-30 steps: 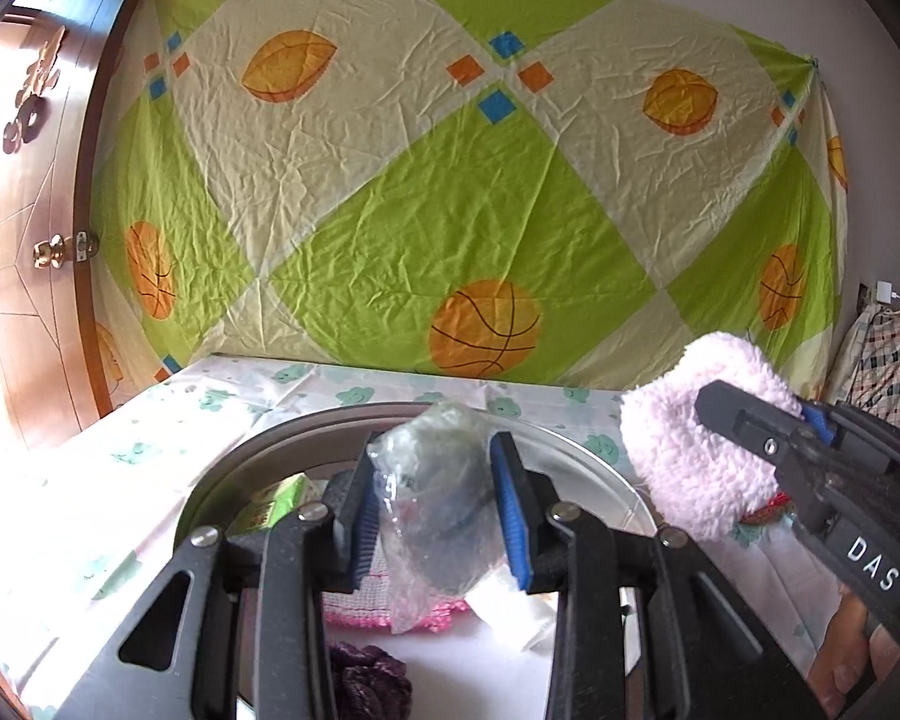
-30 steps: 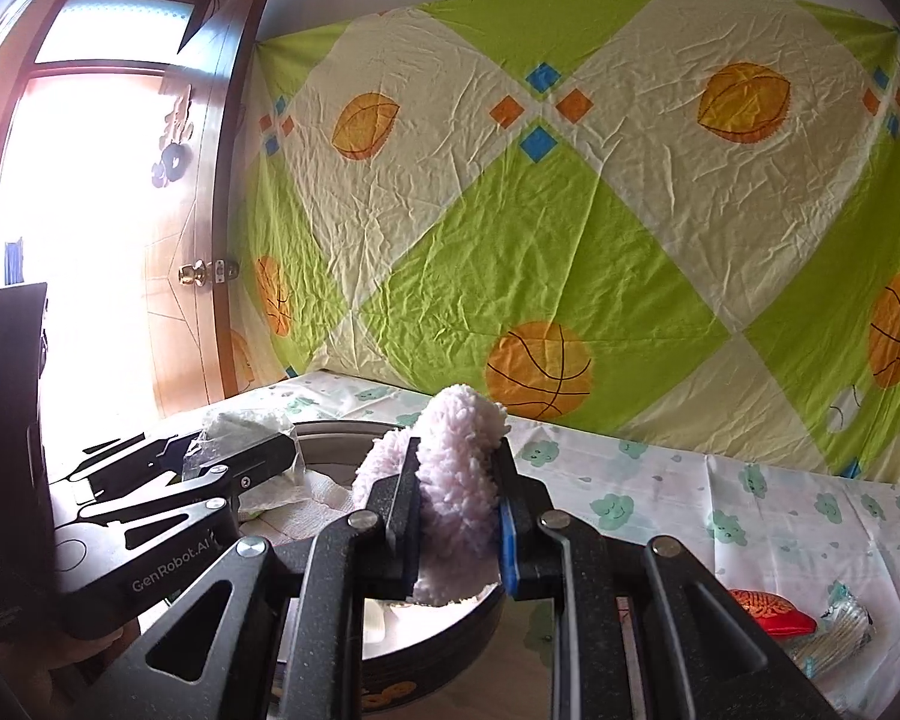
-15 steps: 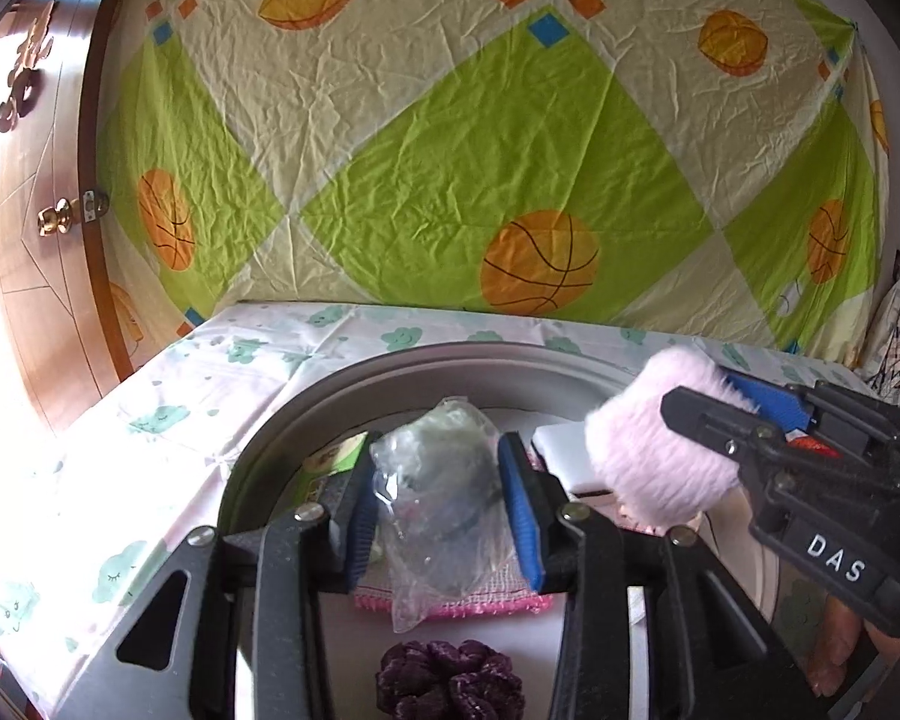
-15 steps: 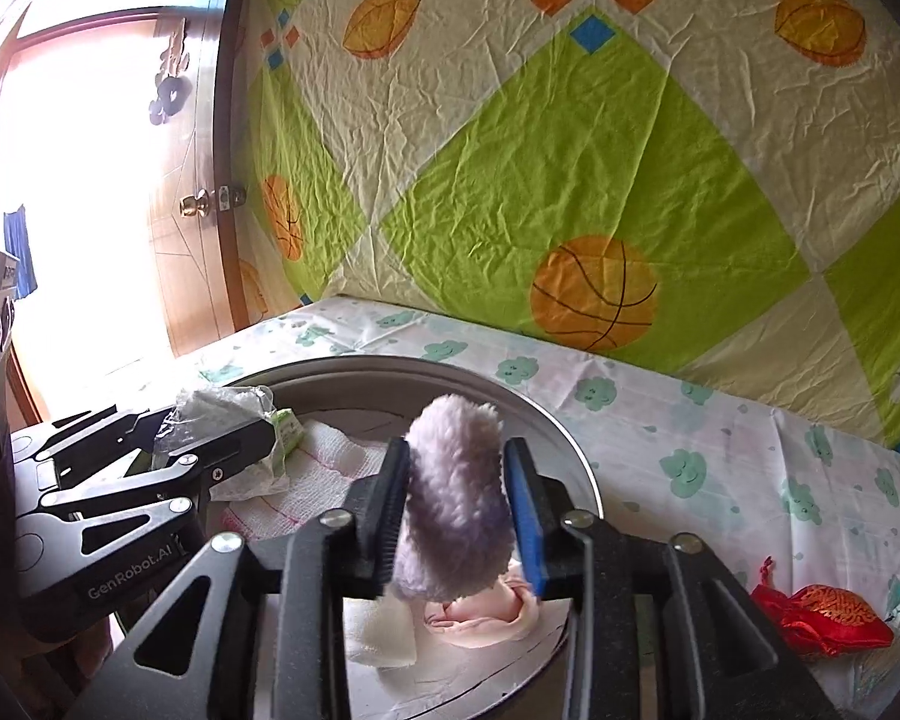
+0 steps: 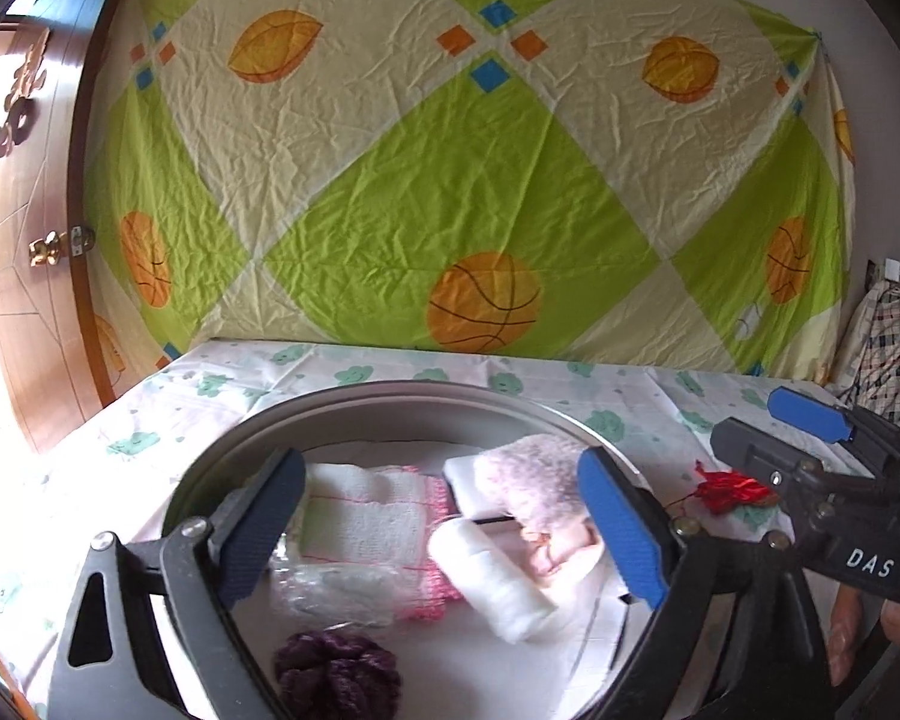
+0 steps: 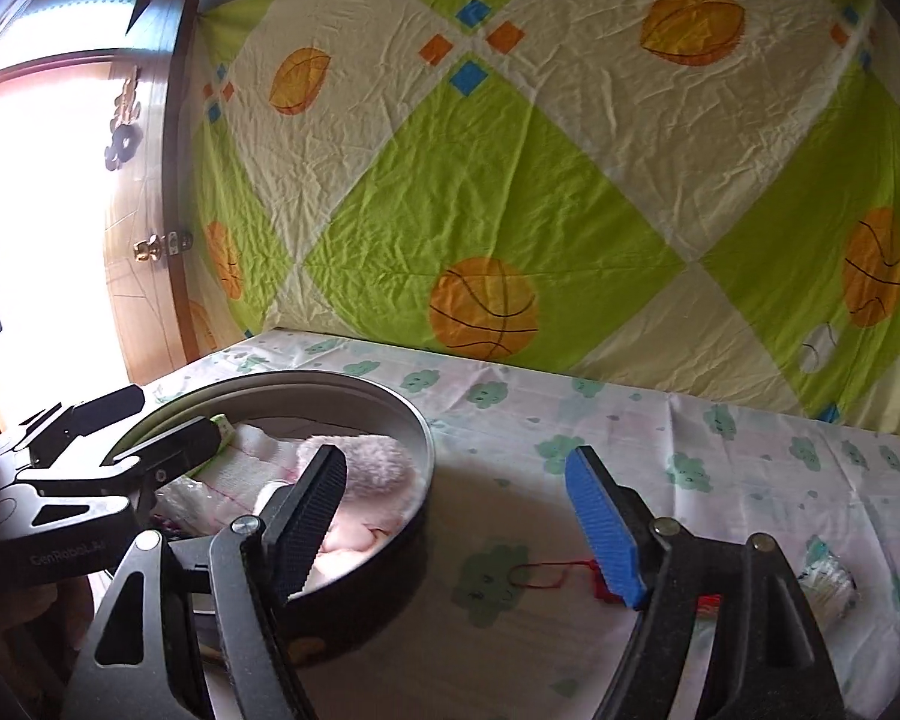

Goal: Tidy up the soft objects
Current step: 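Move both tools back toward the red pouch and bagged cotton swabs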

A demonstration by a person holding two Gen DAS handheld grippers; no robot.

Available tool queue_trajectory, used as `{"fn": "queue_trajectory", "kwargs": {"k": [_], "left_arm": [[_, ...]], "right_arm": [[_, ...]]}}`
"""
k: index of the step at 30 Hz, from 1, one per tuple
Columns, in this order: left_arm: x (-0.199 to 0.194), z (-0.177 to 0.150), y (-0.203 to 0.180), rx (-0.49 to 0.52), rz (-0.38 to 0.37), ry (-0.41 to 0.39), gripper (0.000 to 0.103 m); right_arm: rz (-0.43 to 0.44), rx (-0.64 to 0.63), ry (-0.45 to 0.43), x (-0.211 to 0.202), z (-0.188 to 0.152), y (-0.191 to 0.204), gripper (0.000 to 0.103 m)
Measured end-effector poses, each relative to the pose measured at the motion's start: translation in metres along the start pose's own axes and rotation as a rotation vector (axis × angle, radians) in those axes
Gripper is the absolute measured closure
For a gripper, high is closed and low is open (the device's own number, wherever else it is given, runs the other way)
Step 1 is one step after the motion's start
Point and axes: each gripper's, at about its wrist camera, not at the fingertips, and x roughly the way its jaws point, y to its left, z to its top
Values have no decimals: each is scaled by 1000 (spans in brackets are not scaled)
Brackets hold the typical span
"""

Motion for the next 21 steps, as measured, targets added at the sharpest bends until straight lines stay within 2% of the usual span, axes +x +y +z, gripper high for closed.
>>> {"fn": "queue_trajectory", "kwargs": {"k": [5,13,21], "left_arm": [[1,1,-50,56,-90,8,3],[22,-2,-128,151,-225,64,2],[59,-12,-186,241,-288,174,2]], "right_arm": [[-127,86,-3,-20,-7,-59,25],[-293,285,30,-38,-24,-153,25],[-373,386,119,-38,-43,-204,25]]}}
